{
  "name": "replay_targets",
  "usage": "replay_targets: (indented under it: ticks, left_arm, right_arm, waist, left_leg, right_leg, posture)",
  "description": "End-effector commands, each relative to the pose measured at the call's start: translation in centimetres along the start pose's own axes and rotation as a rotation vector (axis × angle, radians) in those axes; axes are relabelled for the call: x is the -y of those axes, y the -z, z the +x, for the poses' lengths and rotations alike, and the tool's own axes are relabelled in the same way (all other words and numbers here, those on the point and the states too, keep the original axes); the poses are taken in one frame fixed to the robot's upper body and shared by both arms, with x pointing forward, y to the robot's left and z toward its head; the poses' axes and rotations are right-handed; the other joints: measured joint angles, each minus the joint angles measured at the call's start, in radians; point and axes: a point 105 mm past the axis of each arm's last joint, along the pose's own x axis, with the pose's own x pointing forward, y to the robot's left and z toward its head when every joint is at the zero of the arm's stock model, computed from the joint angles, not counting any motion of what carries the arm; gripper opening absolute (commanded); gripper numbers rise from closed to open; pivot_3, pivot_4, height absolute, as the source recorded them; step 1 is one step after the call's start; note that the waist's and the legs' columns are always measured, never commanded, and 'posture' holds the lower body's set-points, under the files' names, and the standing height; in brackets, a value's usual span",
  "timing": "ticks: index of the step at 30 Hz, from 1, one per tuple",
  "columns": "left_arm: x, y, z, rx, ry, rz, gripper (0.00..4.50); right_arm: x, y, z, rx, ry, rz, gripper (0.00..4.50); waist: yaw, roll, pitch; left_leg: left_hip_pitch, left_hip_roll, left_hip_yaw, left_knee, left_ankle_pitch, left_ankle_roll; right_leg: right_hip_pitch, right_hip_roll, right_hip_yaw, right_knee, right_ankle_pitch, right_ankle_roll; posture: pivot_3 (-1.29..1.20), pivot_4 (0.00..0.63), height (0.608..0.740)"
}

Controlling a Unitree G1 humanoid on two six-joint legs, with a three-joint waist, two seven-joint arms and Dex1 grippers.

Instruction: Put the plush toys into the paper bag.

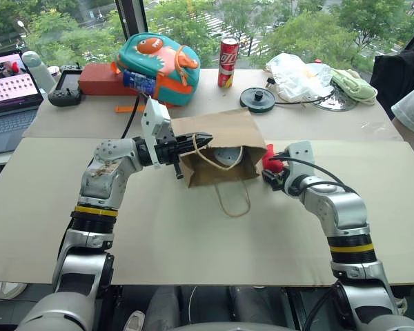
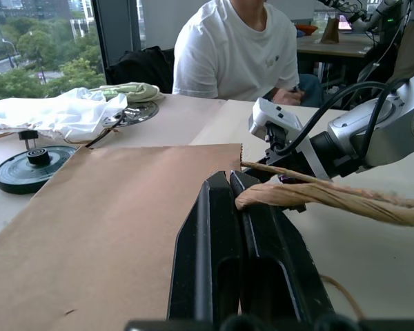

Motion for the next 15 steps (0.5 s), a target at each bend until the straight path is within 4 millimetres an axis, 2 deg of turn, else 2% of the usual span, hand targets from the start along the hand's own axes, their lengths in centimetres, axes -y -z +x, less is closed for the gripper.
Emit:
replay_targets:
  ticks: [1,6,10,14,15]
  left_arm:
    - [0.0,-1.2,0.0,0.021,0.002,0.041,0.00]
    - [0.0,-1.2,0.0,0.021,-0.001,0.041,0.00]
    - [0.0,-1.1,0.0,0.022,-0.002,0.040,0.00]
    - [0.0,-1.1,0.0,0.023,-0.006,0.039,0.00]
    - [0.0,-1.1,-0.1,0.024,-0.008,0.037,0.00]
  right_arm:
    - [0.0,-1.8,-0.5,0.076,-0.007,-0.010,2.06]
    - [0.2,-2.1,-1.0,0.092,-0.011,-0.003,0.38]
    - [1.0,-2.7,-2.2,0.126,0.007,0.004,0.38]
    - [1.6,-3.6,-4.8,0.180,-0.010,-0.008,0.38]
    - [1.2,-3.6,-6.1,0.183,-0.066,-0.011,0.38]
  waist:
    - [-0.002,0.000,0.000]
    - [-0.002,0.000,0.000]
    - [-0.001,0.000,0.000]
    - [0.004,0.000,0.000]
    - [0.004,0.000,0.000]
  left_leg:
    - [0.000,0.000,0.000,0.000,0.000,0.000]
    - [0.000,0.000,0.000,0.000,0.000,0.000]
    - [0.000,0.000,0.000,0.000,0.000,0.000]
    - [0.000,0.000,0.000,0.000,0.000,0.000]
    - [0.000,0.000,0.000,0.000,0.000,0.000]
  right_leg:
    - [0.000,0.000,0.000,0.000,0.000,0.000]
    - [0.000,0.000,0.000,0.000,0.000,0.000]
    - [0.000,0.000,0.000,0.000,0.000,0.000]
    - [0.000,0.000,0.000,0.000,0.000,0.000]
    - [0.000,0.000,0.000,0.000,0.000,0.000]
  posture:
    - [0.00,0.150,0.733]
    - [0.00,0.150,0.733]
    - [0.00,0.150,0.733]
    - [0.00,0.150,0.733]
    - [0.00,0.150,0.733]
